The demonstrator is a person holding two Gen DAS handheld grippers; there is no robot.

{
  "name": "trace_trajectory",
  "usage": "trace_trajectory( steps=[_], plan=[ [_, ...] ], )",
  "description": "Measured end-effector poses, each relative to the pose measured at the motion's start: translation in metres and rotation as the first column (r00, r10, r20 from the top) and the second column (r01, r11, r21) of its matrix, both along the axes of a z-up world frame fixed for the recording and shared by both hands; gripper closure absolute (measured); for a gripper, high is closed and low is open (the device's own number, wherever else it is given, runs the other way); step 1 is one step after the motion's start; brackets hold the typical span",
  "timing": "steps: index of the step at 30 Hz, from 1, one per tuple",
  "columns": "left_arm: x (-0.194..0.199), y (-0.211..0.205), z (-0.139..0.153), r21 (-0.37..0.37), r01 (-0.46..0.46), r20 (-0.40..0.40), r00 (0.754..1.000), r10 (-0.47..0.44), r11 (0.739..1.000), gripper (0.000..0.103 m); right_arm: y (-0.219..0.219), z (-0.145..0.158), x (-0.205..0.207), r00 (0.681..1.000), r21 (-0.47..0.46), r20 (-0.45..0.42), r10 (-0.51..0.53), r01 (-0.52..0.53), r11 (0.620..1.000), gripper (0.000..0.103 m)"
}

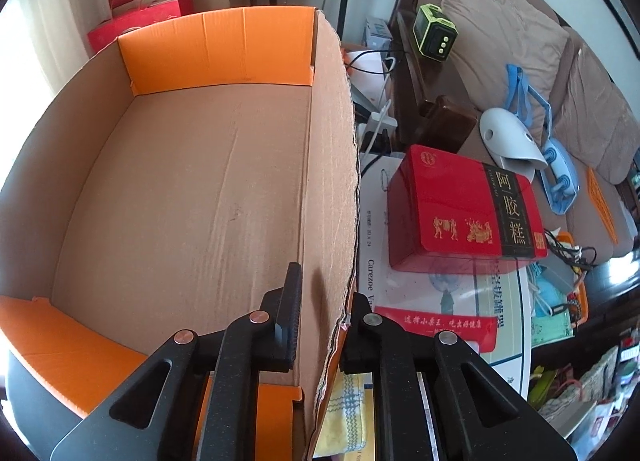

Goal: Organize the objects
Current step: 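Grasp the small clear bag with blue items with the left gripper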

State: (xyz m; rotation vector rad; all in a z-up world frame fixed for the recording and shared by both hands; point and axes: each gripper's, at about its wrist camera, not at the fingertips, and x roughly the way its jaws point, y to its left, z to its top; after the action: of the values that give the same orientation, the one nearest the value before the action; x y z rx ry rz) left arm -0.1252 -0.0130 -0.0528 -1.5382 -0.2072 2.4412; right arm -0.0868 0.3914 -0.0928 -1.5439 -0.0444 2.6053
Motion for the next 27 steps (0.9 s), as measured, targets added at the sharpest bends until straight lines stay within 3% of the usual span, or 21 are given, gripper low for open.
trace_trajectory(
  steps=[13,17,20,21,24,26,27],
  plan=[
    [0.012,0.023,0.036,0.039,0.107,-0.073,0.992,-0.104,0.993,0.091,-0.021,0.009,0.016,0.982,0.104,-0.024,0.185,-0.182,0.978,0.092],
    [0.014,0.032,0.048,0.058,0.138,-0.091,0.987,-0.132,0.989,0.093,-0.025,0.009,0.018,0.98,0.1,-0.027,0.196,-0.192,0.976,0.092],
    [0.016,0.039,0.052,0.024,0.14,-0.101,0.986,-0.137,0.99,0.093,-0.025,0.009,0.018,0.981,0.094,-0.032,0.189,-0.185,0.978,0.092],
    [0.015,0.039,0.05,0.006,0.131,-0.095,0.987,-0.13,0.991,0.091,-0.024,0.009,0.018,0.983,0.089,-0.033,0.181,-0.178,0.98,0.092],
    [0.019,0.034,0.041,-0.005,0.115,-0.086,0.99,-0.115,0.993,0.061,-0.02,0.008,0.019,0.989,0.056,-0.034,0.145,-0.143,0.988,0.091],
    [0.023,0.029,0.033,-0.004,0.106,-0.084,0.991,-0.106,0.994,0.051,-0.017,0.009,0.021,0.994,0.051,-0.035,0.101,-0.099,0.994,0.071],
    [0.025,0.028,0.029,-0.005,0.102,-0.079,0.992,-0.102,0.995,0.049,-0.016,0.011,0.024,0.996,0.048,-0.038,0.077,-0.075,0.996,0.056]
  ],
)
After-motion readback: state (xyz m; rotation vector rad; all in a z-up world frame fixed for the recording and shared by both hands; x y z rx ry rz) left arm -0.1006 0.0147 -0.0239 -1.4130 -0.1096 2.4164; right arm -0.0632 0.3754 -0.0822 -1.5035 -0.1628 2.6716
